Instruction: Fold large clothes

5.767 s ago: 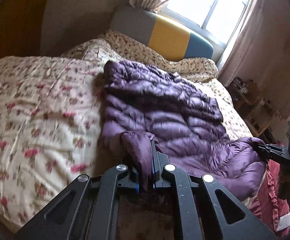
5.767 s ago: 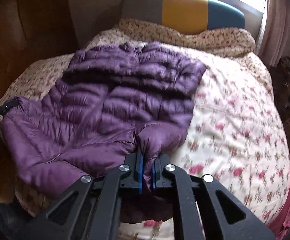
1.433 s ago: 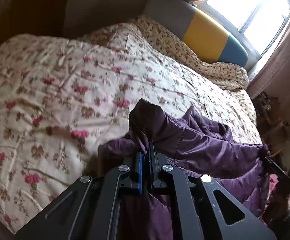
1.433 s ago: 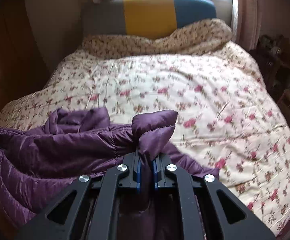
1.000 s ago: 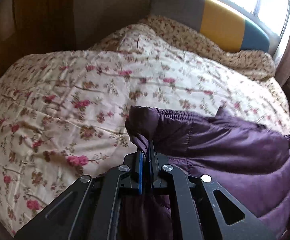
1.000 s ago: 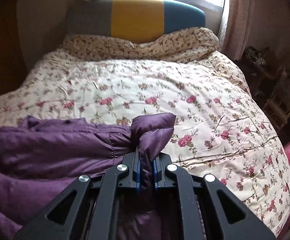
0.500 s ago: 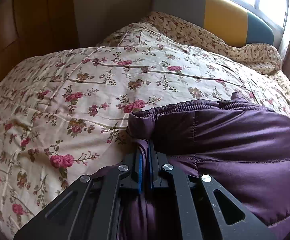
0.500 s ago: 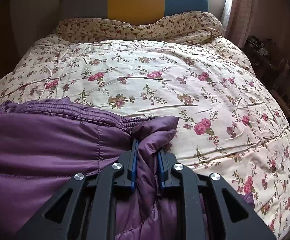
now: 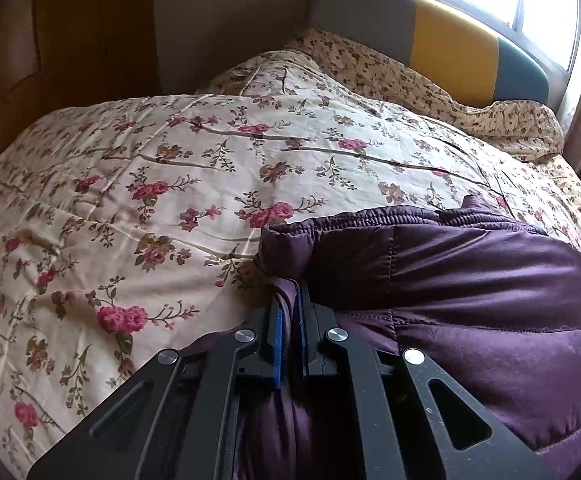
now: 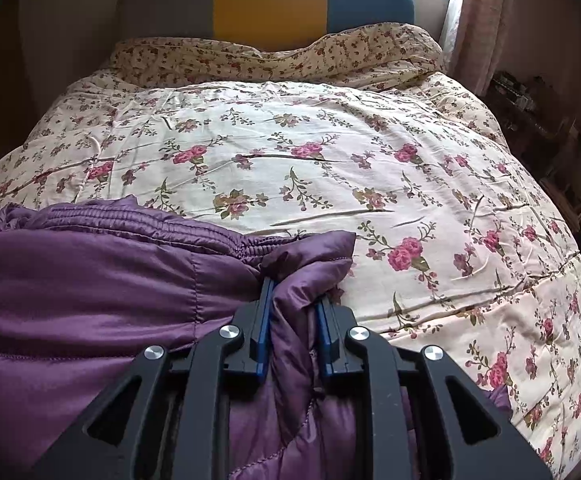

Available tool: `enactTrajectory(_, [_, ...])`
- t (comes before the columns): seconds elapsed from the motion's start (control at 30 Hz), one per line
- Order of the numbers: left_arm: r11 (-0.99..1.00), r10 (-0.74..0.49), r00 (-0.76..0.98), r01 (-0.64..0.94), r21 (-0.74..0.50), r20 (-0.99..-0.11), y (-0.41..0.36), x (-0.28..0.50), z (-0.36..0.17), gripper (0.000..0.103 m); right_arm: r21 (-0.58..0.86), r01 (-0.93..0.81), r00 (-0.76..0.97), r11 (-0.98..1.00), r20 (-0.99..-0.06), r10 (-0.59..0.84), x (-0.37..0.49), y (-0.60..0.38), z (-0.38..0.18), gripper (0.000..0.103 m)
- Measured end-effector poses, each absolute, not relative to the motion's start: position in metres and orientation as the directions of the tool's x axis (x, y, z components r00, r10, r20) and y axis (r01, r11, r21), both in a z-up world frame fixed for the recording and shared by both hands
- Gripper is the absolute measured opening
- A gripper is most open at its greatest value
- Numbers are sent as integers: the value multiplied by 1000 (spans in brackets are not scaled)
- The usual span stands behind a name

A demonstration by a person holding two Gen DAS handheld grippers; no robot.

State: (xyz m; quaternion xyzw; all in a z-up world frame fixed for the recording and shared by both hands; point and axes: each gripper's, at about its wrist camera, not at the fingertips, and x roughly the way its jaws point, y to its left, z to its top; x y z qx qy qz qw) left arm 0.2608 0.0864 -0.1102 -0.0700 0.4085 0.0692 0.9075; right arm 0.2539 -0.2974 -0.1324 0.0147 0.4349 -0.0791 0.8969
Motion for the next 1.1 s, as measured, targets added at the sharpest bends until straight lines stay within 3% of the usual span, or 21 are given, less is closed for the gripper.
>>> enactTrajectory(0.4, [979, 65, 659, -189, -82, -749, 86, 261, -112, 6, -50, 168, 603, 985, -785, -142, 257, -299, -132, 25])
enactTrajectory(0.5, [979, 68, 654, -188, -75, -753, 86, 262, -111, 6, -49, 195, 587, 980, -794, -156, 258, -302, -129, 38])
enactTrajectory(0.57, [979, 64, 648, -188, -78, -759, 88, 262, -107, 9, -42, 228, 572, 973, -803, -169, 258, -309, -123, 53])
enactTrajectory(0.73, [975, 76, 691, -201, -90, -719, 90, 244, -70, 11, -58, 212, 646, 976, -741, -184, 238, -297, -83, 58])
enactTrajectory(0.87, [975, 15, 732, -161, -151, -681, 73, 225, -47, 11, -6, 147, 710, 989, -696, -110, 215, -261, -51, 60])
enactTrajectory(1.1, [987, -100, 710, -18, -160, -697, 11, 215, -57, 11, 22, -6, 720, 1000, -693, 19, 195, -179, -58, 60])
